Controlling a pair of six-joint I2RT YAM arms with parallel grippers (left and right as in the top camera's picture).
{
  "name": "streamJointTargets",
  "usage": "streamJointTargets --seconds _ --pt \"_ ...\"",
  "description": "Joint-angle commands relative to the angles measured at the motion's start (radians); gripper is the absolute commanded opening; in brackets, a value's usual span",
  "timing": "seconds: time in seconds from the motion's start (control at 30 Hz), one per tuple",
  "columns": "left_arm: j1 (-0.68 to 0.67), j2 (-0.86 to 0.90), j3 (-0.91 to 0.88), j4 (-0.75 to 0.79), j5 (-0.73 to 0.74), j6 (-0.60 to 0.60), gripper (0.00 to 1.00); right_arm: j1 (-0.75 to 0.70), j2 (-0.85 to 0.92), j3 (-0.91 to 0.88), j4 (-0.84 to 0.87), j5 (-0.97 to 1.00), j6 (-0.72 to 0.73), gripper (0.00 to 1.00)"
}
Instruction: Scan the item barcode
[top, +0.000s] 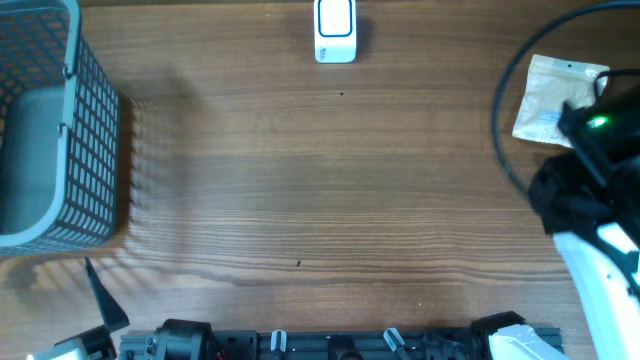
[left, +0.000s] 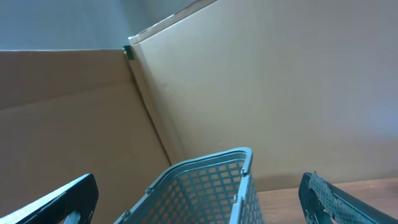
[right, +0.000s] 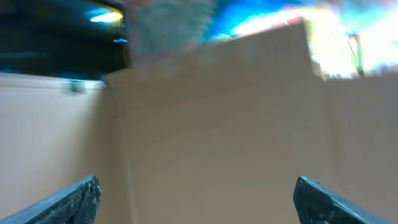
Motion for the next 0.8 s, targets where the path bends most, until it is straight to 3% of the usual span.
streamJointTargets --seconds 0.0,0.17,0.23,0.33,0.43,0.47,0.53,0.6,0.77 --pt "0.005 -0.003 -0.001 -0.016 -0.116 0.005 1.0 0.084 -0.132 0.009 -0.308 -0.109 0.111 1.0" --pt "-0.002 -0.01 -0.005 -0.011 -0.108 0.005 1.0 0.097 -0.387 0.008 -0.854 -0.093 0.314 1.0" --pt "-0.002 -0.01 -0.005 -0.01 -0.106 0.005 1.0 0.074 -0.469 0.008 -0.98 -0.154 0.406 1.0" --pt "-0.002 -0.01 -0.005 -0.01 -0.106 0.005 1.0 -0.015 -0.6 0.003 -1.315 -0.36 0.607 1.0" --pt "-0.002 -0.01 -0.005 -0.01 -0.106 0.005 1.0 -0.091 -0.705 -0.056 -1.43 -0.632 0.781 1.0" --pt "-0.002 -0.01 -0.005 -0.01 -0.106 0.005 1.0 -0.106 -0.74 -0.081 -1.461 -0.786 0.777 0.94" --pt "-0.002 -0.01 -0.005 -0.01 -0.106 0.005 1.0 -0.129 -0.791 -0.129 -1.489 -0.995 0.821 1.0" --pt "-0.002 -0.01 -0.005 -0.01 -0.105 0.005 1.0 -0.166 -0.843 -0.212 -1.479 -1.091 0.882 1.0" --pt "-0.002 -0.01 -0.005 -0.01 -0.106 0.005 1.0 -0.24 -1.036 -0.508 -1.418 -1.098 0.875 1.0"
